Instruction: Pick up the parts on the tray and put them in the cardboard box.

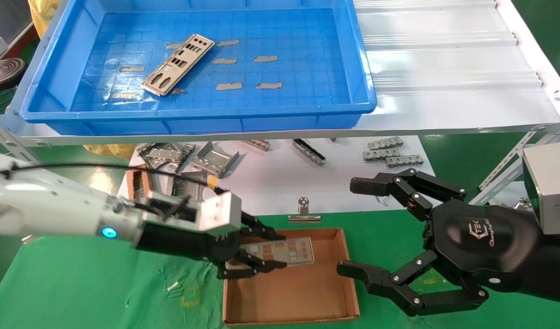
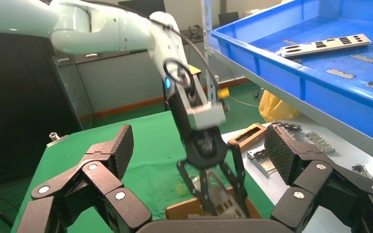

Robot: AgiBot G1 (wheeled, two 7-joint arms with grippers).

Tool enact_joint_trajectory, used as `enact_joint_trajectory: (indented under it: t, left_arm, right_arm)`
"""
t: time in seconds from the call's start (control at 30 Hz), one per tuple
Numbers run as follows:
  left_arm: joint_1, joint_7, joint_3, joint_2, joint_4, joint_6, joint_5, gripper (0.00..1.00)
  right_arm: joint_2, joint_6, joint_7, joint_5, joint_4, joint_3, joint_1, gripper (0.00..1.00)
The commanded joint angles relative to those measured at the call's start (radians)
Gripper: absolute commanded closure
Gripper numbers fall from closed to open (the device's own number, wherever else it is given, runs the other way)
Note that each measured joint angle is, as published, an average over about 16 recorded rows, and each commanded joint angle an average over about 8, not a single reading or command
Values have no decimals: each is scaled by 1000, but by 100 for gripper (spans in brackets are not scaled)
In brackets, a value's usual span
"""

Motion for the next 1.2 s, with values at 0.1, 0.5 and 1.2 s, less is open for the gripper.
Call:
enact_joint_trajectory:
  t: [0.1,0.5,1.2]
  left_arm:
    - [26,44,5,52,77,-29,6,100]
    - [23,185,24,166,232,-82,39,31]
    - [9,313,4,181,305,-68,7,0]
  right_arm:
    - [0,0,0,0,0,0,0,0]
    - [0,0,0,0,0,0,0,0]
    - [0,0,0,0,0,0,0,0]
